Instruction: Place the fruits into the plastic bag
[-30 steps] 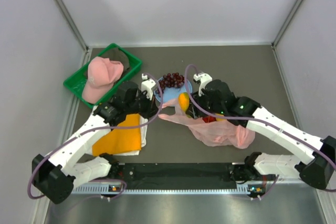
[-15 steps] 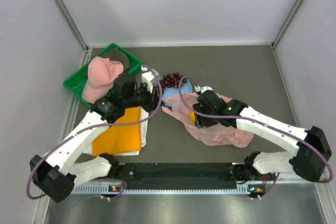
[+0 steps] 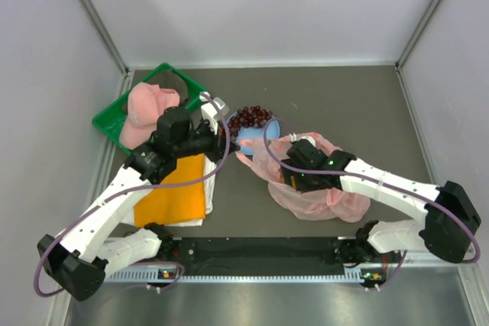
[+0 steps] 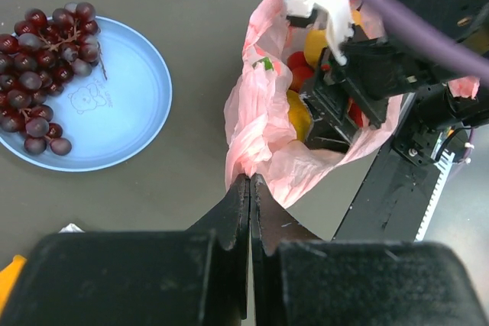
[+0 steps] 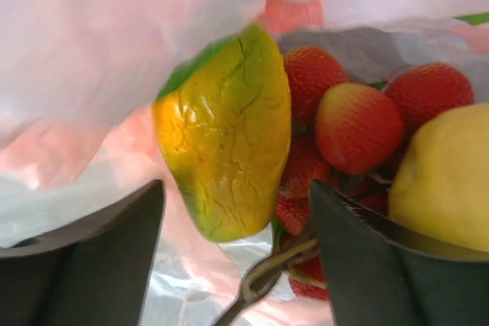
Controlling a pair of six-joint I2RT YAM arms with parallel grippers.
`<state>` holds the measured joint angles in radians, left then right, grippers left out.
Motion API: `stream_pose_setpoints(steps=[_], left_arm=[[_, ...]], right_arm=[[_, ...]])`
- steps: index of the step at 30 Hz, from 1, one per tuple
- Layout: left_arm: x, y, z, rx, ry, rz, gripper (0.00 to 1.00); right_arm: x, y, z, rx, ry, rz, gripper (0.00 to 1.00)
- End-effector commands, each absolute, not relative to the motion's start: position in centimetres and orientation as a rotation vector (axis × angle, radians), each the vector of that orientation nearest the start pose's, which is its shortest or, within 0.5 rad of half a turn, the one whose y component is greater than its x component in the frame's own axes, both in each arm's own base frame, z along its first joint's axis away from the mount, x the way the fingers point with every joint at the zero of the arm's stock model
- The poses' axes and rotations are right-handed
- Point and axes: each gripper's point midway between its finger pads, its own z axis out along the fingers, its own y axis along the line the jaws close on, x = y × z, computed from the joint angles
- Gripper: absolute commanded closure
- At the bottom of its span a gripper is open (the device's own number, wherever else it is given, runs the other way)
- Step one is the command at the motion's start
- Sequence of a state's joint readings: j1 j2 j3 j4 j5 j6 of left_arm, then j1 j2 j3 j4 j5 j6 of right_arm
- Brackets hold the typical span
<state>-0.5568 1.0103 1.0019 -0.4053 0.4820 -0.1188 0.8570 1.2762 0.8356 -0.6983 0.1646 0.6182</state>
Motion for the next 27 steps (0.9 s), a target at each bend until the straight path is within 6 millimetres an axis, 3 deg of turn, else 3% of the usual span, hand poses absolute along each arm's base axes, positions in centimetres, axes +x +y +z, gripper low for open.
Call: stream_pose_setpoints(steps=[1, 5, 8, 13, 19, 27], left_arm=[[22.9, -24.1, 26.4, 0.75, 1.881, -0.901, 1.0], [23.1, -24.1, 24.5, 0.748, 1.939, -0.894, 1.0], [23.2, -24.0, 23.0, 0.741, 1.995, -0.881, 1.0], [23.6, -23.5, 20.9, 0.727, 2.078, -0.835, 1.0], [23.3, -23.3, 20.1, 0.735, 2.093, -0.827, 1.0], [22.6, -22.8, 18.0, 0.753, 2.145, -0.815, 1.0]], right_arm=[[18.4, 21.1, 11.9, -0.282, 2.557, 0.383, 0.16], [18.9, 21.1, 15.0, -0.273, 2.472, 0.432, 0.04], [18.9, 20.8, 16.5, -0.276, 2.44, 0.438, 0.02], [18.7, 21.2, 18.9, -0.302, 2.362, 0.528, 0.01], [18.3, 22.4, 22.2, -0.362, 2.232, 0.673, 0.01], [19.5, 23.8, 26.0, -0.426, 2.123, 0.701, 0.01]])
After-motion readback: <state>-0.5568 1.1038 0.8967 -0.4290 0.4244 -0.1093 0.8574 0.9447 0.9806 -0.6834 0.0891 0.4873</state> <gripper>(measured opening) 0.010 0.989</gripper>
